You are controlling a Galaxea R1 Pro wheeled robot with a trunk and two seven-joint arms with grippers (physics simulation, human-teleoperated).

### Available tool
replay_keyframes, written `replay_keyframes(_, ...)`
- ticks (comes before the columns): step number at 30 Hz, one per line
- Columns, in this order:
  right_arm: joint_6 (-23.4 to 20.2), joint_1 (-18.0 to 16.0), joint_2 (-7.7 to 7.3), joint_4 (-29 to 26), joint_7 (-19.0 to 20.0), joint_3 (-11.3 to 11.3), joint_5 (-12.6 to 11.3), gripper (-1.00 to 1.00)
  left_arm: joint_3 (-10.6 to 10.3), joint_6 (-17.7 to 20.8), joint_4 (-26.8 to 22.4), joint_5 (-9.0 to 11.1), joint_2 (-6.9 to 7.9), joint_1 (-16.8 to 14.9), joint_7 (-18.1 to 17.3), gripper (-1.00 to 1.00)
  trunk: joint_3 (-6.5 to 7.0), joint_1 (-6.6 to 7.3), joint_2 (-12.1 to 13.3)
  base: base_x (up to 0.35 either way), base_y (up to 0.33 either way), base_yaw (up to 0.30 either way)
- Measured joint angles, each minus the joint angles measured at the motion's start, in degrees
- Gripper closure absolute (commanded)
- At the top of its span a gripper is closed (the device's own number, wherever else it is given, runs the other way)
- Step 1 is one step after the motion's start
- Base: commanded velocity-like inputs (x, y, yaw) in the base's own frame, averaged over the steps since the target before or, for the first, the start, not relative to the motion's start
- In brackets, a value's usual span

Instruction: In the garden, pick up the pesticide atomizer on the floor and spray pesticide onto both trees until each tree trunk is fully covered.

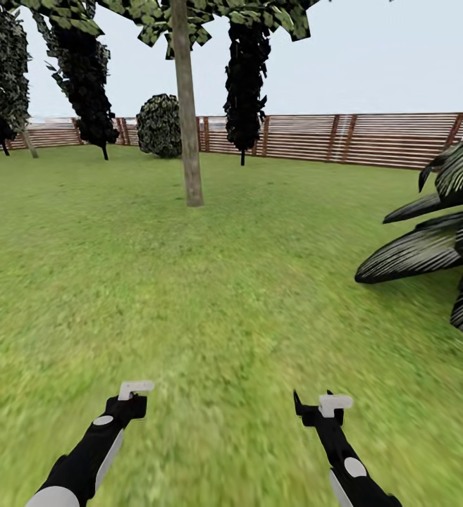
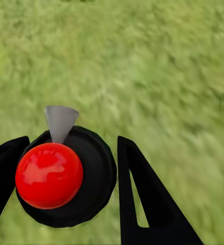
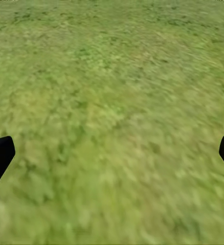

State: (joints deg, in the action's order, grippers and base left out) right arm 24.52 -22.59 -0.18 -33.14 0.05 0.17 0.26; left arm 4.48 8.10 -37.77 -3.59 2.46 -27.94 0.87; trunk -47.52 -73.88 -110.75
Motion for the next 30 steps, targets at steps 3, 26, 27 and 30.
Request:
replay_keyframes(3,0.0,0.0,0.0,0.0,0.0,0.0,0.0,-1.0,0.0,0.0,0.0,0.0,0.0,0.0,0.0,1.0,0.24,0.0,0.0,0.322,0.087,0.0)
replay_keyframes(26,0.0,0.0,0.0,0.0,0.1,0.1,0.1,-1.0,0.0,0.0,0.0,0.0,0.0,0.0,0.0,1.0,1.19,0.0,0.0,0.325,0.082,0.0)
replay_keyframes(27,0.0,0.0,0.0,0.0,0.1,0.1,0.1,-1.0,0.0,0.0,0.0,0.0,0.0,0.0,0.0,1.0,1.19,0.0,0.0,0.314,0.144,0.0)
replay_keyframes(30,0.0,0.0,0.0,0.0,0.1,0.1,0.0,-1.0,0.0,0.0,0.0,0.0,0.0,0.0,0.1,1.0,1.19,0.0,0.0,0.305,0.164,0.0)
